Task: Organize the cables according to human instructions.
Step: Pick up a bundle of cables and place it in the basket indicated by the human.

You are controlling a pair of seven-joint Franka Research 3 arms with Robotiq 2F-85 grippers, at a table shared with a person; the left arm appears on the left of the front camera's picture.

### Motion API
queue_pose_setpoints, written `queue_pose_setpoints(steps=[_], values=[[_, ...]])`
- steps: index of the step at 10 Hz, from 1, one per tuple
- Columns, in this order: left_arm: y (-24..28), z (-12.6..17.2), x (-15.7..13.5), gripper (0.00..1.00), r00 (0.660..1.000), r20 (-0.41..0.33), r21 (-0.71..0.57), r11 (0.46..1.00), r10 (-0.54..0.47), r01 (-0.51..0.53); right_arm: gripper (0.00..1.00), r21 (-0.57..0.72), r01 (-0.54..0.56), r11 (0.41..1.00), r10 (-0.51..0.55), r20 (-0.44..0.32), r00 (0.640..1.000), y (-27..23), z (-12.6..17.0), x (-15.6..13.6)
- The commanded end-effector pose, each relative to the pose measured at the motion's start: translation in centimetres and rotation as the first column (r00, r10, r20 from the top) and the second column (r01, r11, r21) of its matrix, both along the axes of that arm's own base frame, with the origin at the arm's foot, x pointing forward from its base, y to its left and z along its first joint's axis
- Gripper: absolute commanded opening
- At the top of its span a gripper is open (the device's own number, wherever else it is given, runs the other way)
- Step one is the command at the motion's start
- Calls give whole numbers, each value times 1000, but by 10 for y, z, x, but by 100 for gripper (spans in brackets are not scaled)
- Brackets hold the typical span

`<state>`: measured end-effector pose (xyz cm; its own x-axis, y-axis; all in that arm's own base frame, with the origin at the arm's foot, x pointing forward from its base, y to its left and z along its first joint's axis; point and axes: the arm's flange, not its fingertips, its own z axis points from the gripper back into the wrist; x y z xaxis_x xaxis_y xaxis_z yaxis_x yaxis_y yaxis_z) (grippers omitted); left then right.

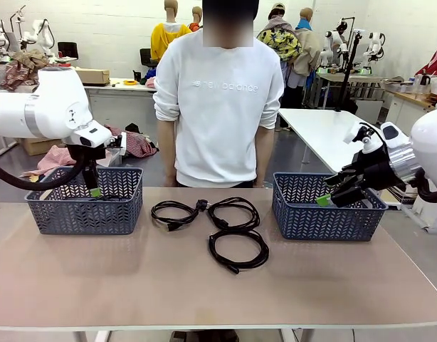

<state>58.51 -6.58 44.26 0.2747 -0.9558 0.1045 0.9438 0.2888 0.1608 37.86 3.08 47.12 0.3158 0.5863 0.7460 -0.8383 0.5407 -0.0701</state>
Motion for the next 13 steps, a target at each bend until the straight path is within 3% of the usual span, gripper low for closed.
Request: queue_pose_setpoints(steps=[1,5,8,13], values=[[-3,12,-24,100,1000,3,-28,1000,4,-4,100,16,-20,1000,20,17,1000,-1,-2,4],[-6,36,-100,100,1000,-6,-123,992,11,-11,100,16,-20,1000,20,17,1000,-1,-2,4],[-6,24,-144,100,1000,-14,-200,980,22,-24,100,16,-20,1000,20,17,1000,-1,-2,4],[-27,-9,-192,100,995,34,-308,946,-94,100,100,16,-20,1000,20,17,1000,-1,-2,4]])
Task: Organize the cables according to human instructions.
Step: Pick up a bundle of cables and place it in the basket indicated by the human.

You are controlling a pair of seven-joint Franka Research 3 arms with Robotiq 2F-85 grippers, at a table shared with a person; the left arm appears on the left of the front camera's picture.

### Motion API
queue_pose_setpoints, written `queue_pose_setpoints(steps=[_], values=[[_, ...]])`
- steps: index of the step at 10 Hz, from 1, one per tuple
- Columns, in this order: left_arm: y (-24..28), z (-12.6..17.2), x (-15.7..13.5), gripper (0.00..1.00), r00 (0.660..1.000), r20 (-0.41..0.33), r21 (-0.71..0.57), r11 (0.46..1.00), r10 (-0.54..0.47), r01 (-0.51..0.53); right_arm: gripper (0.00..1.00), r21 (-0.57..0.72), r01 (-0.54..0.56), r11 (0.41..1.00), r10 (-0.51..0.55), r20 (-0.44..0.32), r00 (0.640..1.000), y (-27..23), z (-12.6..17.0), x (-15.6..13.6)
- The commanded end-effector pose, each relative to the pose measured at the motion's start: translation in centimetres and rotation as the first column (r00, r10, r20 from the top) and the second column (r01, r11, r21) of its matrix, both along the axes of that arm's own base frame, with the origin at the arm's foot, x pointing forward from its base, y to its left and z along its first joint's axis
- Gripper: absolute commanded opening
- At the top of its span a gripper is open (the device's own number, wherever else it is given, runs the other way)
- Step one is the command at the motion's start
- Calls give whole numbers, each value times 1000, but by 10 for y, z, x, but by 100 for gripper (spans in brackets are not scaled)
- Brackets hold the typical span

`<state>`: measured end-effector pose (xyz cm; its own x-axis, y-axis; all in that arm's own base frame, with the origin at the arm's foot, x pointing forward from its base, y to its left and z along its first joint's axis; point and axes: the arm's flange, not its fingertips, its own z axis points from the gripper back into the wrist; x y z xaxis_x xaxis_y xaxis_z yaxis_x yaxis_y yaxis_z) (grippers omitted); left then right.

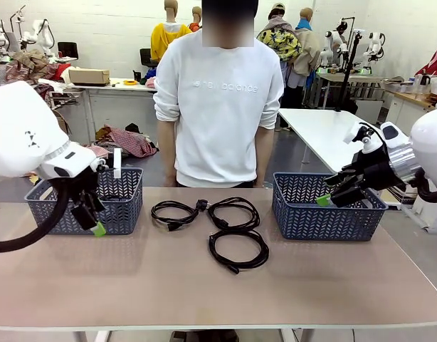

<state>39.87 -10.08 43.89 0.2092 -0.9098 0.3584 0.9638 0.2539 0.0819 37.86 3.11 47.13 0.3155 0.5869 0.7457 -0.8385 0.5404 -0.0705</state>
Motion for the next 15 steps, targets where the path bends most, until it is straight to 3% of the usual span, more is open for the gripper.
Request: queue_pose_setpoints(steps=[1,3,15], values=[[6,-8,-10,100,999,39,-48,998,-30,32,100,16,-20,1000,19,17,1000,-2,-2,4],[-1,-4,-6,100,1000,10,-11,1000,-10,10,100,16,-20,1000,19,17,1000,-2,-2,4],[-1,-4,-6,100,1000,10,-11,1000,-10,10,100,16,-20,1000,19,17,1000,-2,-2,4]])
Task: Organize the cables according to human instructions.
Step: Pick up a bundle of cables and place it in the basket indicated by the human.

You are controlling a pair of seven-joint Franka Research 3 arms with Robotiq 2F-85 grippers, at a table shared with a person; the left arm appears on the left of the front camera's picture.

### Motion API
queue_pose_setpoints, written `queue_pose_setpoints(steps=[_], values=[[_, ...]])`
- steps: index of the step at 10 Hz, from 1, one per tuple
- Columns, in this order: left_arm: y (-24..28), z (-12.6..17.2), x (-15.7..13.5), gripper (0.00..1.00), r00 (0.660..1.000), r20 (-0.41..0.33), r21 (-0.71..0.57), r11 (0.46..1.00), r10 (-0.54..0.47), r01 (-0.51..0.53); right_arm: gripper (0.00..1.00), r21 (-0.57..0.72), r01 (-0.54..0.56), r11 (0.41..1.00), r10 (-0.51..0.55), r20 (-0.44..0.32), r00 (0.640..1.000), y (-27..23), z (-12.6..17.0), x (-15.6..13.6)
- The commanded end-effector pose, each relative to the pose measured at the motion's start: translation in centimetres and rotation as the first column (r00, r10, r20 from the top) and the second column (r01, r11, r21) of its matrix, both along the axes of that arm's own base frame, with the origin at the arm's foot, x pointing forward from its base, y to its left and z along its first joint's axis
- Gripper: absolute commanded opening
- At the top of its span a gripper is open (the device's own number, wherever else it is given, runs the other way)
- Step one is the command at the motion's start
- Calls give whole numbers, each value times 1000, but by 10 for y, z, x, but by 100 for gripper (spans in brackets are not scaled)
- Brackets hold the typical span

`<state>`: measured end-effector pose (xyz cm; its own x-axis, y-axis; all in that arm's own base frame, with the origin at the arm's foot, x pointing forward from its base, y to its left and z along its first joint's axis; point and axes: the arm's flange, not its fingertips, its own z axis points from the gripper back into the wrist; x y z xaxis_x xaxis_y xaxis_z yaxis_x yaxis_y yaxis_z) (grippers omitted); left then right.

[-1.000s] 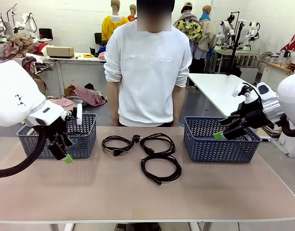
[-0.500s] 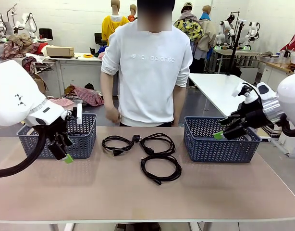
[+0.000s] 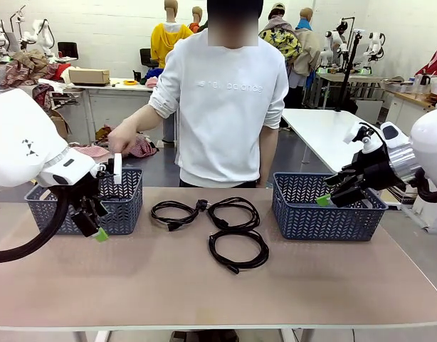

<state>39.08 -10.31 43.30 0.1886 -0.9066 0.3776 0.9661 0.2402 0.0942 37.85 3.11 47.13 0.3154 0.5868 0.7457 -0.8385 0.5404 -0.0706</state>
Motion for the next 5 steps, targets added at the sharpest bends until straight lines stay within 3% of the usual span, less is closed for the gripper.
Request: queue_pose_setpoints(steps=[1,5], values=[[1,2,2,100,1000,-7,7,1000,6,-6,100,16,-20,1000,19,17,1000,-2,-2,4],[1,2,2,100,1000,-7,7,1000,6,-6,100,16,-20,1000,19,17,1000,-2,-2,4]])
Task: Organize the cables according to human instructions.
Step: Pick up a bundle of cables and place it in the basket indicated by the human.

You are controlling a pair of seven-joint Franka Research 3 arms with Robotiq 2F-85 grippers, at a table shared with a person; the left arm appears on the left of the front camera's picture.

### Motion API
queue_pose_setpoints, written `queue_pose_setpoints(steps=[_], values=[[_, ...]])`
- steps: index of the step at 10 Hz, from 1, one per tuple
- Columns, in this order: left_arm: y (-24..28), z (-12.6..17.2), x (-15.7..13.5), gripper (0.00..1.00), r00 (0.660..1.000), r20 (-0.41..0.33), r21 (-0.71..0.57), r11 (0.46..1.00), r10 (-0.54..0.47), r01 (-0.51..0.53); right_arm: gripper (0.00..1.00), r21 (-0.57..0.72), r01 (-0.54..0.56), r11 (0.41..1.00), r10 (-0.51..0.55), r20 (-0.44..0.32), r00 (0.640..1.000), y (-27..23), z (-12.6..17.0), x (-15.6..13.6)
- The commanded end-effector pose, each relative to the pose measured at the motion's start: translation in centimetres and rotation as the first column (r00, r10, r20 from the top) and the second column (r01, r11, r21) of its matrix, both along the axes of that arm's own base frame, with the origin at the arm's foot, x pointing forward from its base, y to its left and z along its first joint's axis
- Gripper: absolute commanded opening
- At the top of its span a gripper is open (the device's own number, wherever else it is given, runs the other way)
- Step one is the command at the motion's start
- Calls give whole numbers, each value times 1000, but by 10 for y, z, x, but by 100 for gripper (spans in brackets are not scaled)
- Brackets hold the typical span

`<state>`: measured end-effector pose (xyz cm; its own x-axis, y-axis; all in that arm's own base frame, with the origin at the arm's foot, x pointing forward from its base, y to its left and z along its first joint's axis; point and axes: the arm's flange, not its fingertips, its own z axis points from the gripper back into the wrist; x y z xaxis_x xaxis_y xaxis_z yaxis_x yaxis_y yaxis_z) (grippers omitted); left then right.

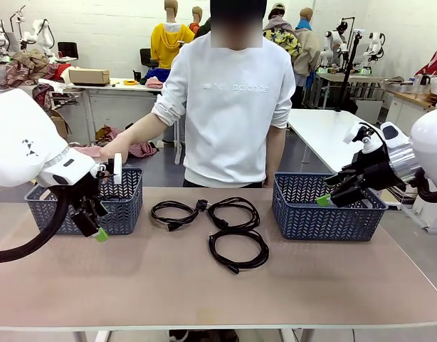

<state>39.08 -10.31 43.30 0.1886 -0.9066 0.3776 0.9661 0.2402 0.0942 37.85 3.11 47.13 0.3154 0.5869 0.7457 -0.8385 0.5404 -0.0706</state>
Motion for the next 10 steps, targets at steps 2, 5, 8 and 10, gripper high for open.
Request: queue_pose_setpoints(steps=[2,5,8,10], values=[[1,2,2,100,1000,-7,7,1000,6,-6,100,16,-20,1000,19,17,1000,-2,-2,4],[1,2,2,100,1000,-7,7,1000,6,-6,100,16,-20,1000,19,17,1000,-2,-2,4],[0,0,0,100,1000,0,0,1000,0,0,100,16,-20,1000,19,17,1000,-2,-2,4],[-23,11,18,100,1000,9,52,998,22,-22,100,16,-20,1000,19,17,1000,-2,-2,4]])
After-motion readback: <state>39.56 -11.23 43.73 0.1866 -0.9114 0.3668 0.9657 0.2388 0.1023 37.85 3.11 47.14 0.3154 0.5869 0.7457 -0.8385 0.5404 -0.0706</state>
